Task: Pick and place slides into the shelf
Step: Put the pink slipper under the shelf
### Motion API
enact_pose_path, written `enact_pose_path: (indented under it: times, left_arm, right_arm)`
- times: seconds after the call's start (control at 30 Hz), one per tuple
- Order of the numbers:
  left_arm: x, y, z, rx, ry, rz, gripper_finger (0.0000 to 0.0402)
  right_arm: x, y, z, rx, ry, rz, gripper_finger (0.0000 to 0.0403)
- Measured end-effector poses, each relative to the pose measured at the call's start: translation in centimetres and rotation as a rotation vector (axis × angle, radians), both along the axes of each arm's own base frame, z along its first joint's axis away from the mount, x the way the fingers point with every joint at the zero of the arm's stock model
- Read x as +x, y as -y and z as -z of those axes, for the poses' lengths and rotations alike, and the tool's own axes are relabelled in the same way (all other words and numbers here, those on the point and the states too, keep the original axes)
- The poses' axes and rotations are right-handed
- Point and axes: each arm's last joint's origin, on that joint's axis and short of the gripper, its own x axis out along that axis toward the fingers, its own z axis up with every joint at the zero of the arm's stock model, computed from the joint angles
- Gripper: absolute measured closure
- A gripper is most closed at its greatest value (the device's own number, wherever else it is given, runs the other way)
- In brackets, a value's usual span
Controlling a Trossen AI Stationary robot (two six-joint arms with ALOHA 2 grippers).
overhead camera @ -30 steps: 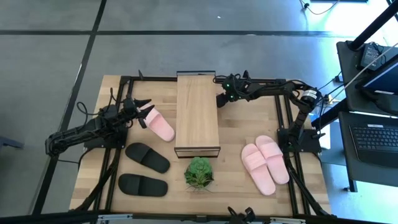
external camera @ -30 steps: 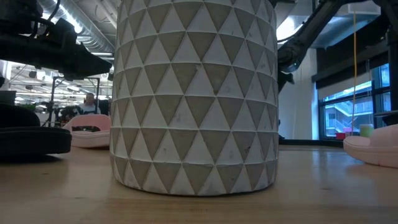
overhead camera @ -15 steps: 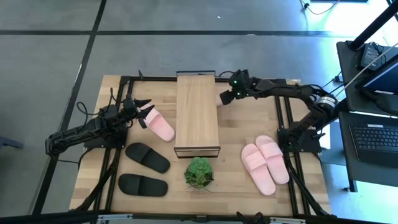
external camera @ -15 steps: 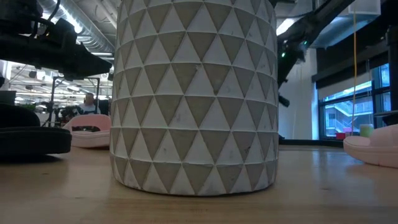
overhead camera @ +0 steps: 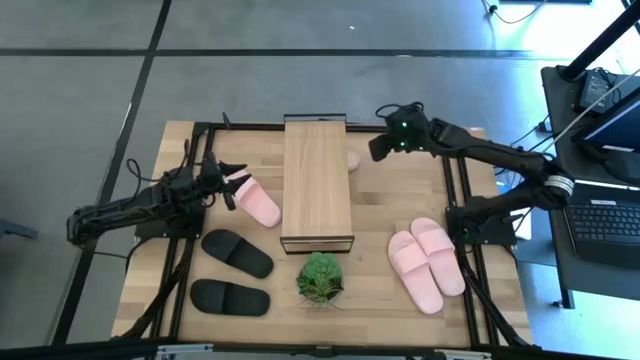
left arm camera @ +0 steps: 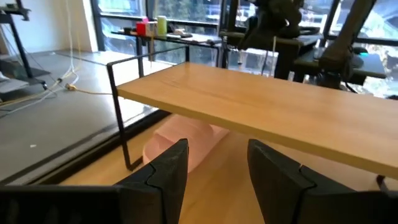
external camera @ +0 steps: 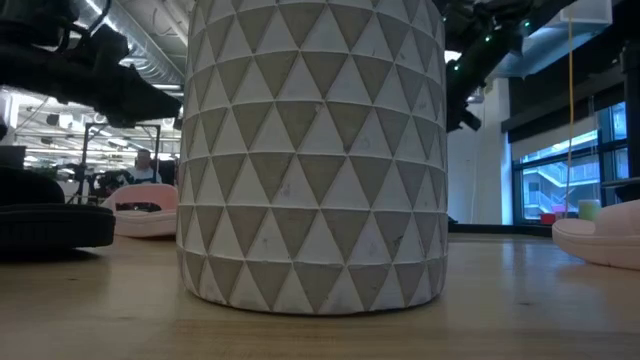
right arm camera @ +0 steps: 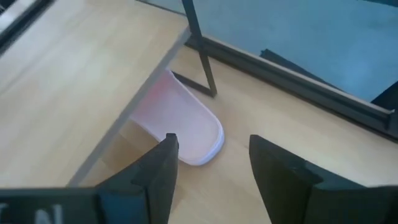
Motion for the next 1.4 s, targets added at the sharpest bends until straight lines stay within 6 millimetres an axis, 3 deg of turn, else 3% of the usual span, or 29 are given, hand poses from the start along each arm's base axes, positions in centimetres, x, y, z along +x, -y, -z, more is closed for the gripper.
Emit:
enact_pose_path:
  times: [0.37, 0.53, 0.83, 1.03, 1.2, 1.4]
  left_arm:
    - [2.5, 0.0, -3.9, -0.044, -0.338, 0.073, 0.0244]
    - [2.5, -0.1, -6.5, -0.115, -0.477, 0.049, 0.0244]
    - [2.9, -0.2, -10.6, -0.068, -0.318, 0.042, 0.0244]
    - [3.0, -0.2, -11.1, -0.057, -0.267, 0.047, 0.0240]
    - [3.4, -0.3, -10.5, -0.076, -0.321, 0.060, 0.0204]
    - [3.8, -0.2, -10.2, -0.249, -0.262, 0.081, 0.0182]
  right_arm:
    - [-0.5, -0.3, 0.2, 0.028, -0.041, 0.000, 0.0205]
    - [-0.5, -0.3, 0.2, 0.007, -0.067, -0.031, 0.0205]
    - [-0.6, -0.2, 0.2, -0.061, -0.118, -0.008, 0.0205]
    - [-0.6, -0.1, 0.2, -0.081, -0.133, -0.015, 0.0205]
    - [-0.6, -0.1, 0.2, -0.107, -0.154, -0.043, 0.0205]
    - [-0.6, -0.1, 0.2, -0.131, -0.168, -0.069, 0.0205]
